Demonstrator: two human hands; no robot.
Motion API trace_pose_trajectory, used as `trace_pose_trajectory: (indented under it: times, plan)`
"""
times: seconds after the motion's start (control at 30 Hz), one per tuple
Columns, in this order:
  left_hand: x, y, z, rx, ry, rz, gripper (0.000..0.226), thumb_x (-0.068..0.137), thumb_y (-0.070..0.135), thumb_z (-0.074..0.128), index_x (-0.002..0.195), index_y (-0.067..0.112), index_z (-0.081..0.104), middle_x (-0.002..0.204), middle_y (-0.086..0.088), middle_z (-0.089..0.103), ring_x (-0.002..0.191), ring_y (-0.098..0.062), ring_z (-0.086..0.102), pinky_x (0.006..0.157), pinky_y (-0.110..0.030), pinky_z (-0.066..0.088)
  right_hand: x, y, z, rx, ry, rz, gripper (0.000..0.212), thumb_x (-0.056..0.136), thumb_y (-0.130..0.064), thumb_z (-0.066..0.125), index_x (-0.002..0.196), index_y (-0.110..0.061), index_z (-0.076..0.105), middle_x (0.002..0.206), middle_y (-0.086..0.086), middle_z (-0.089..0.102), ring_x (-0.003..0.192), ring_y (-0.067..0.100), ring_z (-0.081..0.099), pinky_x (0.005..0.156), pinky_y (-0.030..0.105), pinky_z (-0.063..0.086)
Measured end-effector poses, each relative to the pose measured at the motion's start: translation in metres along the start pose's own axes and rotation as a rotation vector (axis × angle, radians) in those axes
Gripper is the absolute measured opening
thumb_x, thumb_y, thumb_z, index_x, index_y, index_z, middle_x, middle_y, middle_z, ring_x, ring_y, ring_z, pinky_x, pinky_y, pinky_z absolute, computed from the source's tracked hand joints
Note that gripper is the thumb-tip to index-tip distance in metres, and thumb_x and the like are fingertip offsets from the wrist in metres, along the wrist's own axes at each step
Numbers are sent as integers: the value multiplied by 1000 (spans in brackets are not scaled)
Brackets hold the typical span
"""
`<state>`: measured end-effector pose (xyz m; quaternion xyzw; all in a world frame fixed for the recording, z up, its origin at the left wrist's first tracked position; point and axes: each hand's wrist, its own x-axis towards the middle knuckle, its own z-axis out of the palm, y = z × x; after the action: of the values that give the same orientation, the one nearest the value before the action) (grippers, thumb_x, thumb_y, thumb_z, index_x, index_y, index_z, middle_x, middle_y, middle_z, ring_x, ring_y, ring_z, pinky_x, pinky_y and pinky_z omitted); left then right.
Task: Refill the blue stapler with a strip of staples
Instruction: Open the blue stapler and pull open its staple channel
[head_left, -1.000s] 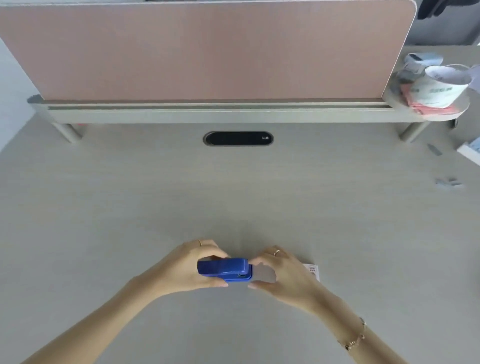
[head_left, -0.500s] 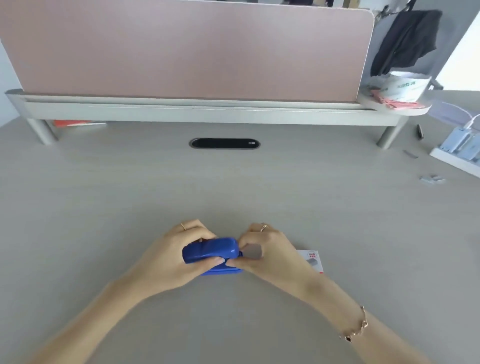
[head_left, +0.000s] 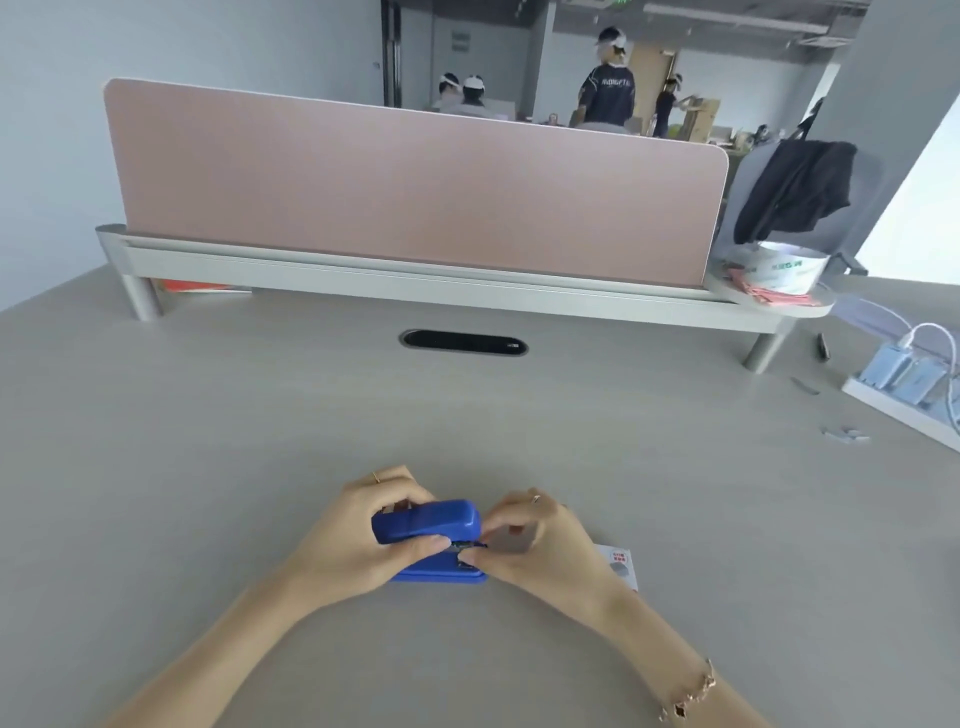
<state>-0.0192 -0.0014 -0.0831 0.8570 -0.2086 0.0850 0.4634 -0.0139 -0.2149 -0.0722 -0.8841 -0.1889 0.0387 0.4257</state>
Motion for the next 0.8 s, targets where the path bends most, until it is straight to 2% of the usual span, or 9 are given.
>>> trace_pose_trajectory:
  times: [0.1,0.23,0.4,0.47,0.6,0.8]
  plan:
    - [-2,0,0,-30,33,14,12,70,39,72,76,30,69,80,3,60,65,-12,53,57,-13,35,0,1,1,-6,0,0,13,70,-36,76,65,-40,65,83,-17,66,86,9,51,73,18,39]
    - [-4,6,-3,-100,126,29,8,70,40,71,70,38,64,71,14,56,61,-9,47,57,-14,35,-1,1,2,-8,12,-9,6,71,-33,76,73,-33,70,89,-17,65,84,10,50,70,13,38]
    - [-5,9,-8,-105,200,23,13,70,41,69,74,29,67,72,17,58,70,-7,49,68,-9,36,0,2,0,-20,31,-20,10,72,-31,77,70,-36,69,88,-20,64,82,11,50,68,10,37]
    - [-4,9,-11,-112,215,20,13,70,42,68,75,31,68,74,16,61,74,-7,50,70,-10,36,0,3,0,-13,38,-15,7,71,-30,77,72,-32,70,84,-23,63,82,11,50,67,10,37]
    - [-2,9,-18,-105,217,43,12,68,43,69,76,34,68,74,11,62,74,-5,51,71,-11,36,0,4,0,-23,48,-20,6,72,-30,76,74,-29,71,90,-18,64,81,12,51,66,11,38]
    - [2,10,-29,-84,226,75,8,69,43,67,77,45,67,74,20,62,73,-2,53,71,-8,37,3,7,-1,-37,70,-37,6,72,-32,77,72,-32,71,90,-18,64,80,11,52,66,11,38]
